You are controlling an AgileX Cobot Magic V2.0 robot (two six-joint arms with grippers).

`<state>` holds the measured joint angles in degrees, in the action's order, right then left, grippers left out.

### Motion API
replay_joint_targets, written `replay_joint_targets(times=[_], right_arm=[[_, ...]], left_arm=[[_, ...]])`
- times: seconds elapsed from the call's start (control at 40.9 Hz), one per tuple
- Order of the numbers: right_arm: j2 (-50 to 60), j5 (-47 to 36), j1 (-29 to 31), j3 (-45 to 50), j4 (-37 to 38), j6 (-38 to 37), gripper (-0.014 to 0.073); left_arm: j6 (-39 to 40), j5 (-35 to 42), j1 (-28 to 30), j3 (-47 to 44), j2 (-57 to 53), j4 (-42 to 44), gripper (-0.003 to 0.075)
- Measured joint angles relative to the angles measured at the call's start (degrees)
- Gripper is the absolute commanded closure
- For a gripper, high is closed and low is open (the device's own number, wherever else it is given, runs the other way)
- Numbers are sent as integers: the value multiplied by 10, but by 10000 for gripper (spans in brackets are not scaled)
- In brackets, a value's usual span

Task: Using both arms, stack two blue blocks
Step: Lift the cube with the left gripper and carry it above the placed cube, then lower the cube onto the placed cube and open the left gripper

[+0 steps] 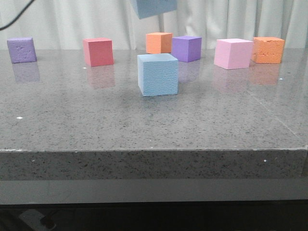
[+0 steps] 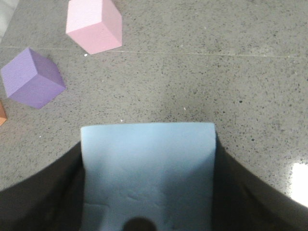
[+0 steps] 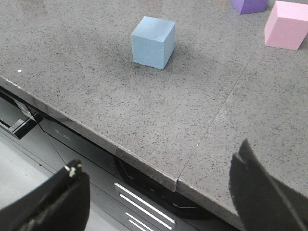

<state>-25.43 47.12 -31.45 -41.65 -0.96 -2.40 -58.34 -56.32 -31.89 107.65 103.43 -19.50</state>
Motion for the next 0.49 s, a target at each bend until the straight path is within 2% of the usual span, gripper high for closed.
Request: replay_joint_targets(times=[0.489], right_arm=[[0,0,0,0,0,0,-7]], left_arm=[[-11,-7,0,1,71,1,408]])
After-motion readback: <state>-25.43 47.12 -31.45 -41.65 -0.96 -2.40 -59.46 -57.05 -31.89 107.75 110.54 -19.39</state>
